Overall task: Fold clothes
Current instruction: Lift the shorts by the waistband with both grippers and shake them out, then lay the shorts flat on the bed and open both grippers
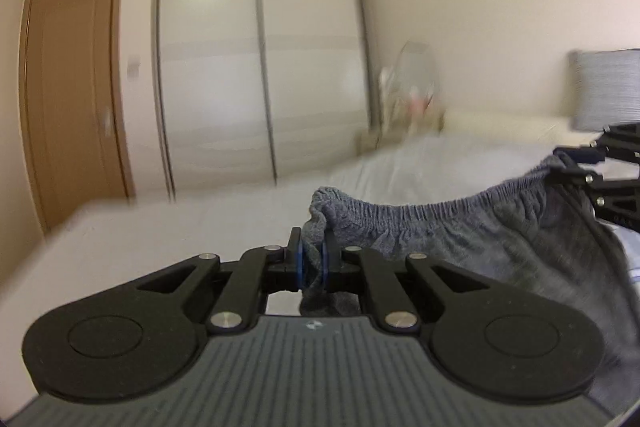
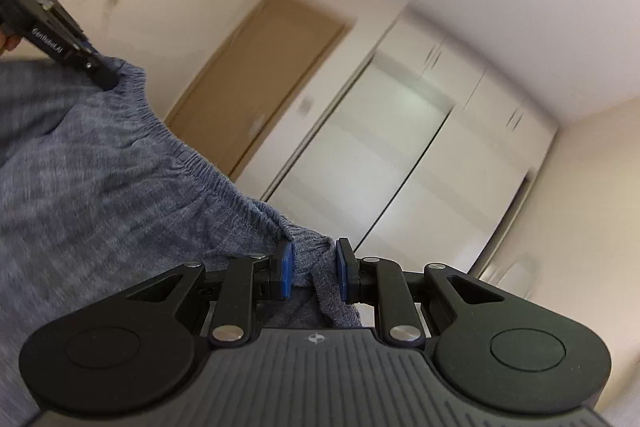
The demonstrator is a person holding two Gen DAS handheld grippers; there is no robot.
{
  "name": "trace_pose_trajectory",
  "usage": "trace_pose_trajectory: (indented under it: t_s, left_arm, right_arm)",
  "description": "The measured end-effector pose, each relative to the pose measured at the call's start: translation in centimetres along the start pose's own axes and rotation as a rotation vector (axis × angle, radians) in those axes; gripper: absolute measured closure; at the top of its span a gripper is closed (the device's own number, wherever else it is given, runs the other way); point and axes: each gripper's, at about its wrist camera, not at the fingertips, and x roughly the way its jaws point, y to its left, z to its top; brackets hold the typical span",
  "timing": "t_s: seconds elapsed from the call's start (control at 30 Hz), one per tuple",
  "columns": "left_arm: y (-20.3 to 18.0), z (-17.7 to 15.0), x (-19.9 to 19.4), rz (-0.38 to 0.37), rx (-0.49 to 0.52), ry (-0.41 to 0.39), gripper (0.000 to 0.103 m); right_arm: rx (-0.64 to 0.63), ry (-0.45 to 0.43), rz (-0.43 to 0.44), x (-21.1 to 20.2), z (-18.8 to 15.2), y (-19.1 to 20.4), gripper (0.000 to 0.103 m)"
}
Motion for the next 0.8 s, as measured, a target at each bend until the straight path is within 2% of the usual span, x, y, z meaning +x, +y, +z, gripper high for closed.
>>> trace_pose_trajectory:
  t_s: [0.03,0.1,0.13,0.17,0.23,0.3,0.33,0.4,0.47,0.57,0.63,0.73,0.8]
  left_arm:
    - [1.2,-1.7,3.5,0.007,-0.03,0.072,0.095]
    - [3.1,-5.1,7.7,0.025,-0.106,0.187,0.095]
    - [4.1,-6.7,9.4,0.035,-0.143,0.238,0.095]
    - [4.7,-8.1,10.2,0.041,-0.17,0.268,0.095]
    - [5.3,-9.9,9.2,0.043,-0.204,0.281,0.093]
    - [5.4,-10.9,7.4,0.031,-0.233,0.301,0.088]
    - [5.4,-11.1,6.2,0.021,-0.246,0.31,0.085]
    - [5.0,-11.6,2.8,0.0,-0.275,0.314,0.076]
    - [4.6,-12.1,-0.9,-0.014,-0.294,0.315,0.058]
    - [3.9,-12.8,-5.7,0.003,-0.268,0.325,0.054]
    - [3.7,-13.7,-8.0,0.021,-0.254,0.354,0.054]
    - [3.5,-15.9,-9.8,0.056,-0.231,0.409,0.053]
    - [3.8,-17.1,-10.6,0.063,-0.226,0.451,0.053]
  right_arm:
    - [0.005,0.059,0.017,3.7,-1.7,0.8,0.083]
    - [0.015,0.175,0.049,10.7,-5.0,2.3,0.057]
    - [0.03,0.224,0.059,12.4,-6.6,2.7,0.057]
    - [0.047,0.265,0.067,14.0,-8.1,3.2,0.057]
    - [0.101,0.273,0.077,14.4,-10.1,3.6,0.057]
    - [0.152,0.292,0.093,14.2,-12.0,3.8,0.051]
    - [0.178,0.308,0.102,13.2,-12.9,4.0,0.05]
    - [0.231,0.344,0.112,8.5,-15.4,5.2,0.049]
    - [0.309,0.372,0.108,5.1,-16.0,4.0,0.044]
    - [0.426,0.412,0.093,-0.7,-16.5,2.1,0.037]
    - [0.505,0.438,0.082,-4.5,-16.8,0.8,0.036]
    - [0.621,0.476,0.062,-8.7,-16.6,-1.0,0.036]
    - [0.65,0.504,0.038,-10.7,-17.5,-1.5,0.036]
